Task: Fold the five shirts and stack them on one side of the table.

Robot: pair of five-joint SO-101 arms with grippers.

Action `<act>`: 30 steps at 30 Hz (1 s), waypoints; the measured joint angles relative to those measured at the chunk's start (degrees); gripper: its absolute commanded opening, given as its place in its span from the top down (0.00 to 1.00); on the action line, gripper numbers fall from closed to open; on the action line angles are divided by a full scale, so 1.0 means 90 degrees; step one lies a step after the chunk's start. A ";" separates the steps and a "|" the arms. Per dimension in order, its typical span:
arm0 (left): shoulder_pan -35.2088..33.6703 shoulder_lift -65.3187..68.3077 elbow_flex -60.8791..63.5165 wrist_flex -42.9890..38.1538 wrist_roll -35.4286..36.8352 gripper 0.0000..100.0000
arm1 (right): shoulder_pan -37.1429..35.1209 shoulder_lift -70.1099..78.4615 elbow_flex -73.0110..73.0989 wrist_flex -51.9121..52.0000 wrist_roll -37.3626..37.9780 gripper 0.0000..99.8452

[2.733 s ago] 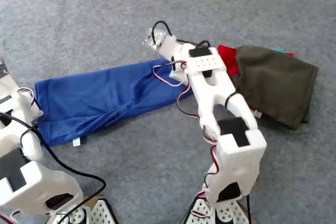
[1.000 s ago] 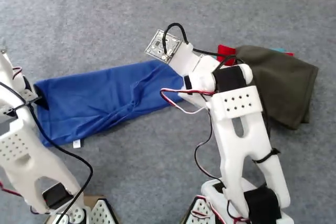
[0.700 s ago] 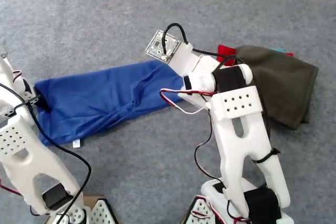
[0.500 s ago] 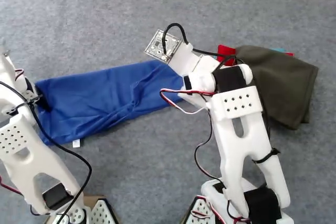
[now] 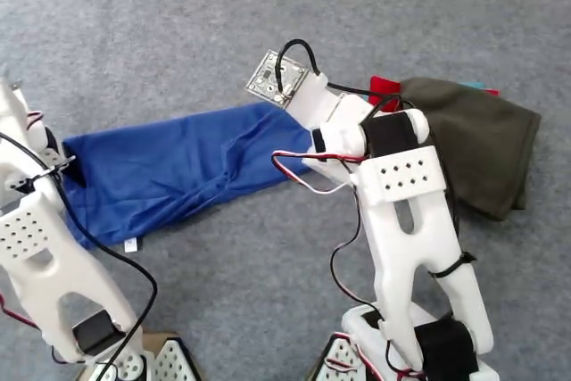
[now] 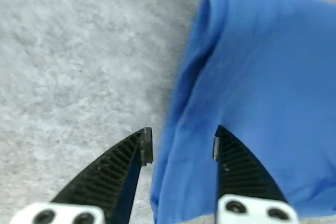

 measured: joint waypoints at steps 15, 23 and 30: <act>0.0020 -0.0186 0.0557 -0.0264 -0.0010 0.79 | 0.0000 0.0000 0.0000 0.0000 0.0000 0.99; -0.0010 0.0420 0.0557 -0.0557 -0.0029 0.80 | 0.0000 0.0000 0.0000 0.0000 0.0000 0.99; 0.0098 0.0694 0.0361 -0.0449 0.0068 0.96 | 0.0000 0.0000 0.0000 0.0000 0.0000 0.99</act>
